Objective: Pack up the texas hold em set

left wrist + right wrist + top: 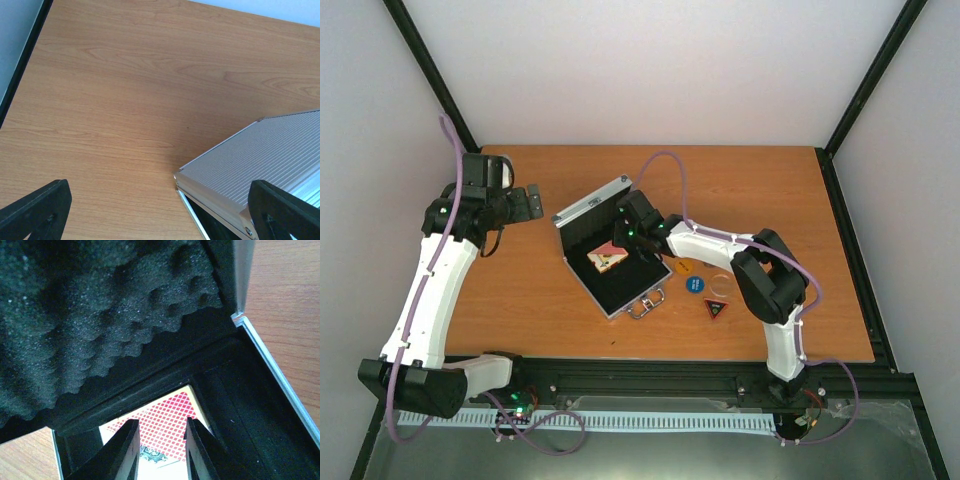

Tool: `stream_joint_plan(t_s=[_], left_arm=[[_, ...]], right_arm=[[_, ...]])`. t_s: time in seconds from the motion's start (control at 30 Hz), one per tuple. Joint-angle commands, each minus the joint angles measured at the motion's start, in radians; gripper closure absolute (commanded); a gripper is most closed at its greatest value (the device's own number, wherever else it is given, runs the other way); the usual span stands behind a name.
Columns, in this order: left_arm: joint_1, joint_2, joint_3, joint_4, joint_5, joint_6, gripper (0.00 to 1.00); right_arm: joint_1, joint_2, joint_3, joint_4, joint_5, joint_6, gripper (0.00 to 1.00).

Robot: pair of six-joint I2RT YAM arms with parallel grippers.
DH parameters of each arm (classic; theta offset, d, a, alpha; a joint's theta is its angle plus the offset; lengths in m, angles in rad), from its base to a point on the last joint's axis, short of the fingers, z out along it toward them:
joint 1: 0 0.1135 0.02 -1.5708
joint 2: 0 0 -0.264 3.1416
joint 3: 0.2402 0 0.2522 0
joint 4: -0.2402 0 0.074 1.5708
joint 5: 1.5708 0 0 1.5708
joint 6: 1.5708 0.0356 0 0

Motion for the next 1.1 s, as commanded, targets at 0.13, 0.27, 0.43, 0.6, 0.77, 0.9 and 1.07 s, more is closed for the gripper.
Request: stream_joint_plan(t_s=[0.13,0.27,0.43,0.6,0.77,0.9,1.07], left_arm=[[-0.005,0.0,0.032,0.014,0.009,0.02,0.0],[-0.004,0.005,0.04,0.023,0.042,0.023,0.0],[-0.005,0.014,0.047,0.019,0.04,0.023,0.0],[-0.005,0.018,0.049,0.012,0.042,0.02,0.0],[-0.005,0.014,0.03,0.016,0.054,0.015,0.0],[-0.005,0.018,0.029,0.02,0.054,0.013,0.0],[-0.005,0.025,0.033,0.02,0.06,0.01,0.0]], right_arm=[[0.004,-0.034,0.078,0.013,-0.046,-0.066,0.73],[0.004,0.002,0.172,-0.031,-0.052,-0.088,0.73],[0.003,0.033,0.227,-0.066,-0.065,-0.088,0.72],[0.004,0.033,0.207,-0.077,-0.076,-0.083,0.72],[0.005,0.007,0.164,-0.058,-0.071,-0.076,0.72],[0.008,-0.022,0.141,-0.058,-0.063,-0.082,0.71],[0.011,-0.051,0.102,-0.056,-0.062,-0.083,0.68]])
